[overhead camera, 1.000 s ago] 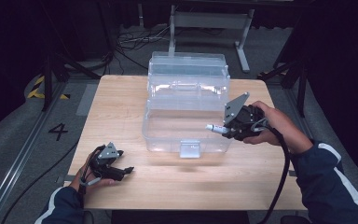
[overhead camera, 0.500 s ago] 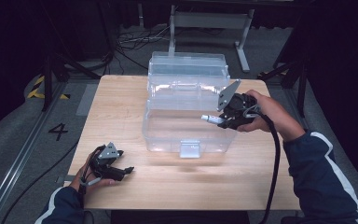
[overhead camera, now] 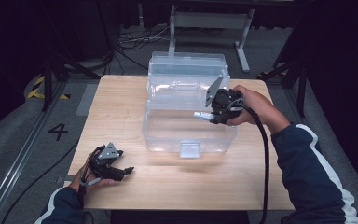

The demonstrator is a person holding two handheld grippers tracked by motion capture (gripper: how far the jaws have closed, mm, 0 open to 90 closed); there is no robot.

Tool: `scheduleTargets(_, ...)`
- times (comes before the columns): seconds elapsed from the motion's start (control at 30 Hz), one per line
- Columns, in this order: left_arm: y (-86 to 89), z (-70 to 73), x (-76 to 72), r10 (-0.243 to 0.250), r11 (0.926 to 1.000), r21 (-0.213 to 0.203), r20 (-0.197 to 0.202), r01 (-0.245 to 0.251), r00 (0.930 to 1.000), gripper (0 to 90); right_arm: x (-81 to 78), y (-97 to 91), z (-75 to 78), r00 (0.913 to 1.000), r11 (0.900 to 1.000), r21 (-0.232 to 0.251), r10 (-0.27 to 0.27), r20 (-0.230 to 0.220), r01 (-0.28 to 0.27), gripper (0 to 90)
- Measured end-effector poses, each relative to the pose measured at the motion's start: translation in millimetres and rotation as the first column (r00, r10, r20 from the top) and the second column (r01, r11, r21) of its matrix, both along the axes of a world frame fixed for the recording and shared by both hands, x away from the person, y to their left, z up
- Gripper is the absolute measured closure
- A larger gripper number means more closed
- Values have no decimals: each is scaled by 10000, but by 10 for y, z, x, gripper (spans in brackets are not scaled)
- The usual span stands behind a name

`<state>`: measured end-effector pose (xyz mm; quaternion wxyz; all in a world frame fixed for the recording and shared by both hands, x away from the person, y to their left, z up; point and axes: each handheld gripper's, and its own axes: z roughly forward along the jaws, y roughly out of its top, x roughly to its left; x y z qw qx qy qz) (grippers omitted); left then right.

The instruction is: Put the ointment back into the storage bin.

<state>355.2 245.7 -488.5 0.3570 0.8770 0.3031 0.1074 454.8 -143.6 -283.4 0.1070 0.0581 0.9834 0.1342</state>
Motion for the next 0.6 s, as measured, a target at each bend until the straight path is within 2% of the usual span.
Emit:
scheduleTargets(0.3, 1, 0, 0, -7, 10000, -1, -2, 7, 10000, 208, 127, 88, -183, 9994, 9992, -396, 7, -355, -21, 712)
scheduleTargets(0.6, 1, 0, 0, -9, 10000, -1, -2, 9, 10000, 208, 202, 135, -371, 9983, 9983, -585, 28, -589, -62, 712)
